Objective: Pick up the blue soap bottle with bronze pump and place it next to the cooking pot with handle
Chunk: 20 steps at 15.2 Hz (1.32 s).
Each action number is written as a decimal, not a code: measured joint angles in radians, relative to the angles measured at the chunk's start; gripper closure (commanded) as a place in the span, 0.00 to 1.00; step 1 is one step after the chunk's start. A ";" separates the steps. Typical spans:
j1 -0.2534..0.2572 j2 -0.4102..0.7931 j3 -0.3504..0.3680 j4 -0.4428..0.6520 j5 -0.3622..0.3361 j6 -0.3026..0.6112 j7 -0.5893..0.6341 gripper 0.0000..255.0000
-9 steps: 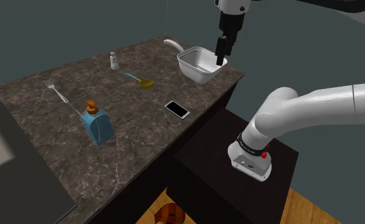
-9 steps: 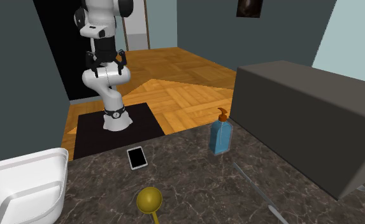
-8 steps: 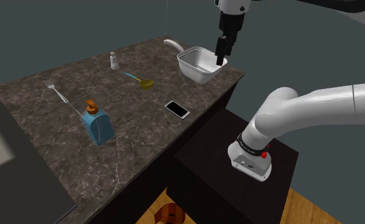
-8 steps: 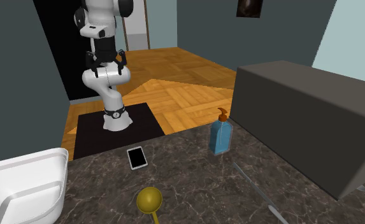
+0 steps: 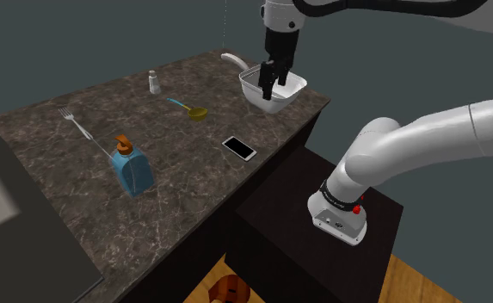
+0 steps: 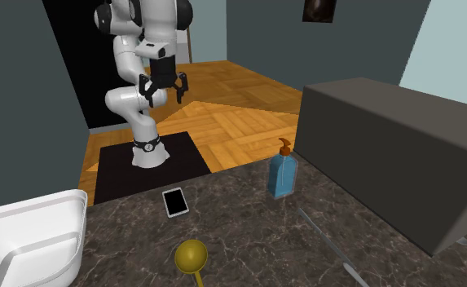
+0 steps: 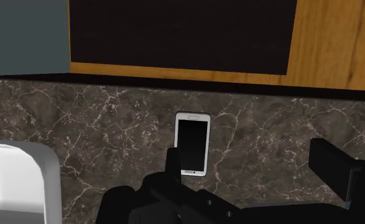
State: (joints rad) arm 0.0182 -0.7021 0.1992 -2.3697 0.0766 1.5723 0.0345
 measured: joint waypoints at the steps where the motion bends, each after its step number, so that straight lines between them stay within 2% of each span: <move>1: 0.003 0.025 0.020 0.003 0.012 0.025 0.022 0.00; 5: 0.016 0.120 0.102 0.041 0.055 0.102 0.121 0.00; 10: 0.018 0.268 0.194 0.123 0.068 0.191 0.236 0.00; 14: 0.013 0.402 0.259 0.200 0.046 0.261 0.327 0.00; 20: 0.024 0.638 0.354 0.376 -0.046 0.327 0.501 0.00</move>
State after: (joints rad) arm 0.0422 -0.0643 0.5531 -1.9942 0.0303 1.8991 0.5360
